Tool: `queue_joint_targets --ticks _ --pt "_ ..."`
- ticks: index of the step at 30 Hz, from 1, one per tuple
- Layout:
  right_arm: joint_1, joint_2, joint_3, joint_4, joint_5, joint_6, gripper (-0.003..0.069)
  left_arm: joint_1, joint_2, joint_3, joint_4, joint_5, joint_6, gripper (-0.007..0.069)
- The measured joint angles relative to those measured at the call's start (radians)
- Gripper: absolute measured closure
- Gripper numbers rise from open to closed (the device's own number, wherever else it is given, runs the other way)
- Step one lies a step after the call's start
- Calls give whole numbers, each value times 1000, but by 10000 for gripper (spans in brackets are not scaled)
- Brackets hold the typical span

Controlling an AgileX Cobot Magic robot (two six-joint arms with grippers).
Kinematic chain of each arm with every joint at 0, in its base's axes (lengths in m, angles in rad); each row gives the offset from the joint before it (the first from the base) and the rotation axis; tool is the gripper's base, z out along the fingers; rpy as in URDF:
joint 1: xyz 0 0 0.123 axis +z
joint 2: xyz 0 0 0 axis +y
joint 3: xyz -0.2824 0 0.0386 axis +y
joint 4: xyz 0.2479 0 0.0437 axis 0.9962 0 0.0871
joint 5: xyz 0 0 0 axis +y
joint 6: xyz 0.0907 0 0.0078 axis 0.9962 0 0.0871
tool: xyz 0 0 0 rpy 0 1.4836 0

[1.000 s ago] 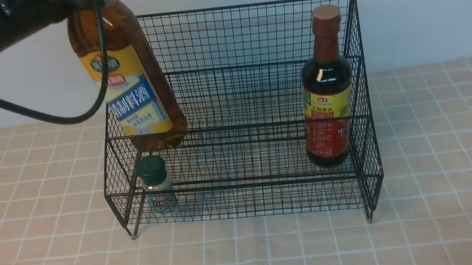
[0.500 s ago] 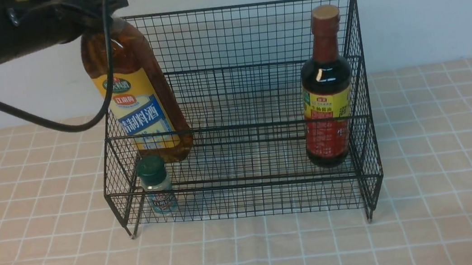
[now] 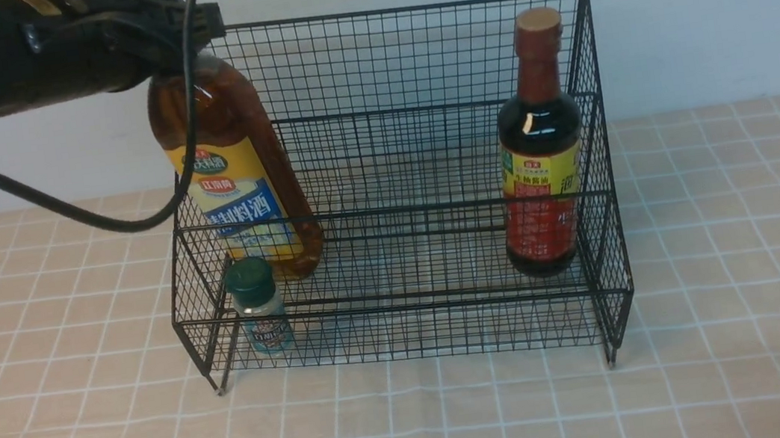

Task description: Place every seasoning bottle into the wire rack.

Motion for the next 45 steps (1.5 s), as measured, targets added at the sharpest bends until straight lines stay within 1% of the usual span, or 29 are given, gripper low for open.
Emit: queue_joint_targets --ticks 3,6,21,23,26,29,32,35,37,39,41,43,44,45 --pt "0 0 0 0 0 0 672 -39 2 0 7 0 13 314" --pt "0 0 0 0 0 0 672 -70 10 0 16 -3 52 314" --pt "0 0 0 0 0 0 672 -73 47 -1 32 2 63 313" --pt "0 0 -1 0 0 0 672 -73 47 -1 42 -4 70 292" --pt "0 0 -1 0 0 1 672 -74 27 -15 63 -40 93 221" --pt "0 0 -1 0 0 1 672 -74 -8 -15 69 -50 120 183" --pt "0 0 -1 0 0 1 672 -74 -63 -15 75 -56 144 168" --pt "0 0 -1 0 0 1 672 -74 -131 -15 76 -55 155 170" --pt "0 0 -1 0 0 1 672 -74 -169 -15 76 -45 155 184" --pt "0 0 -1 0 0 1 672 -74 -212 -15 76 -5 155 222" --pt "0 0 -1 0 0 1 672 -74 -270 -16 76 71 155 282" --pt "0 0 -1 0 0 1 672 -74 -367 -17 76 268 155 452" --pt "0 0 -1 0 0 1 672 -74 -373 -17 76 299 155 464" --pt "0 0 -1 0 0 1 672 -74 -403 -17 76 376 155 526"
